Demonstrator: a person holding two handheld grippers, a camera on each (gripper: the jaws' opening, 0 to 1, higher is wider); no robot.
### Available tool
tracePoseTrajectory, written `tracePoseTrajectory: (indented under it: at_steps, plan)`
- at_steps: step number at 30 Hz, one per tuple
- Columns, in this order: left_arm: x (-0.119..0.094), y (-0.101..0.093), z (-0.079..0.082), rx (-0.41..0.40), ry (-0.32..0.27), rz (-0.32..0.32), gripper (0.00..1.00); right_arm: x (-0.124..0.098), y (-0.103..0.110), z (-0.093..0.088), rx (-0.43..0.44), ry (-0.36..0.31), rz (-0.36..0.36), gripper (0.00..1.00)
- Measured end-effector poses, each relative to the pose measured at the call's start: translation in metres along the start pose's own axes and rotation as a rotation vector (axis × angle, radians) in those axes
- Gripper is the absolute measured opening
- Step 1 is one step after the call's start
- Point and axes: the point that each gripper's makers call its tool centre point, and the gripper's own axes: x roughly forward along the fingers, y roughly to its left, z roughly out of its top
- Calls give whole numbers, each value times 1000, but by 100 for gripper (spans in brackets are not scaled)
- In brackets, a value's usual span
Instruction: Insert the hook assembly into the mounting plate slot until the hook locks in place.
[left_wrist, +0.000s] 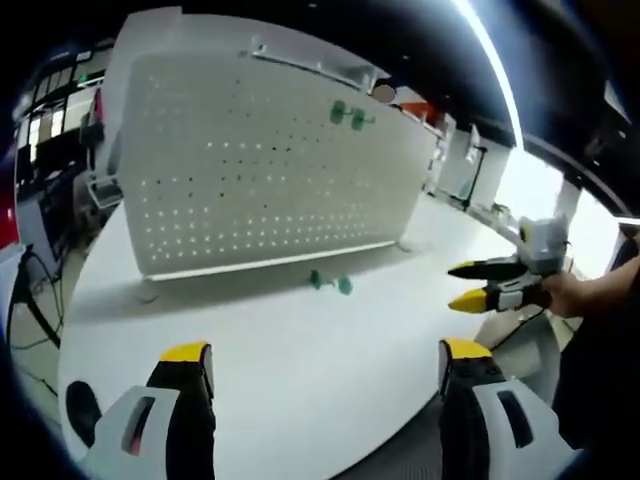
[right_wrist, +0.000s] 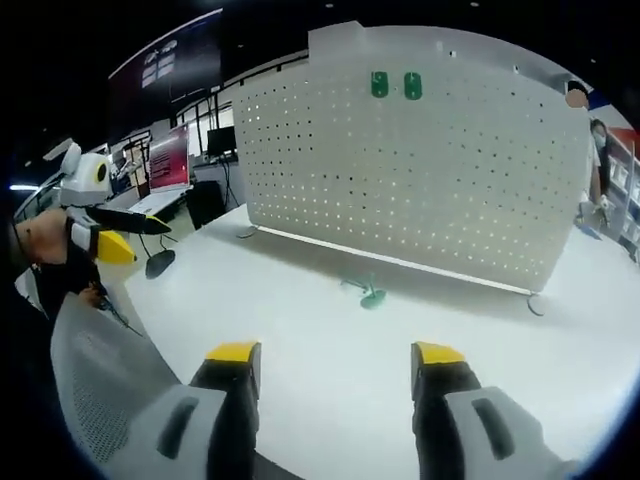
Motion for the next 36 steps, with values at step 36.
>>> tracePoseTrajectory:
  at_steps: [36]
  plan:
    - [17, 2, -20, -25, 96, -2, 92, 120, -30, 13, 27, 60, 78, 32]
